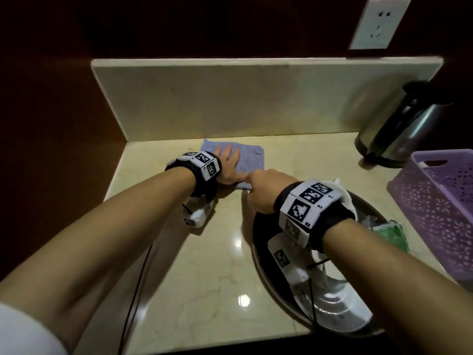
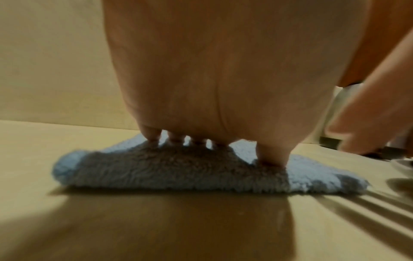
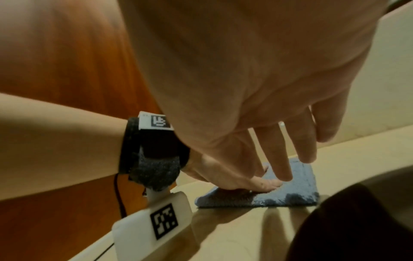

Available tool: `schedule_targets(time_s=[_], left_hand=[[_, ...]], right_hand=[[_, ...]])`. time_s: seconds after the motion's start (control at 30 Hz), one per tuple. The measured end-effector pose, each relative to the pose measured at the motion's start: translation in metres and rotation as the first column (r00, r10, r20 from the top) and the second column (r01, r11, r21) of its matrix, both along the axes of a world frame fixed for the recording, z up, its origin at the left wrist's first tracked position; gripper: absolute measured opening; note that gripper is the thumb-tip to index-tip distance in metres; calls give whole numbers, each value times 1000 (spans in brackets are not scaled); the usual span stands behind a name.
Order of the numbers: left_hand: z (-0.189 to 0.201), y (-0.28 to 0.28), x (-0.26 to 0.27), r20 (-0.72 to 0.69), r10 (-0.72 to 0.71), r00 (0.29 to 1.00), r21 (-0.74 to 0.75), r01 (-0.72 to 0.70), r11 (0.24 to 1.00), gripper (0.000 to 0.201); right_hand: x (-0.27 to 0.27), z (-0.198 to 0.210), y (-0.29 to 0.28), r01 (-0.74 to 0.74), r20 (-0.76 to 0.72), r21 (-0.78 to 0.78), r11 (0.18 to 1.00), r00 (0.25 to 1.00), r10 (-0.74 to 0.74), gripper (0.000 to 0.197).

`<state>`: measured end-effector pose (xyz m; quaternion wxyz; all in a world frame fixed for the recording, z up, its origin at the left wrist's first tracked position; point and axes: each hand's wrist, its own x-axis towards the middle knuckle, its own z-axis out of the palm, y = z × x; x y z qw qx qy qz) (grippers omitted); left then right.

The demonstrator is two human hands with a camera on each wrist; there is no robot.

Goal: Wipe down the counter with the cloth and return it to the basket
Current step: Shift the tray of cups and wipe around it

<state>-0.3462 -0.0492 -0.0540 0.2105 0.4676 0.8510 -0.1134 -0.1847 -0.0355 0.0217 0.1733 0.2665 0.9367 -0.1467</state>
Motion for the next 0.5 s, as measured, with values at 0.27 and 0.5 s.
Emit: schedule_targets(time_s=[0.27, 0.5], left_hand=[[-3, 50, 9, -53, -55, 997, 14, 56, 998, 81], [-15, 78, 14, -80, -144, 986, -13, 143, 990, 93]], right_hand=[[7, 4, 13, 120, -52, -92, 989, 991, -125, 39], [20, 23, 20, 186, -93, -168, 968, 975, -204, 43]])
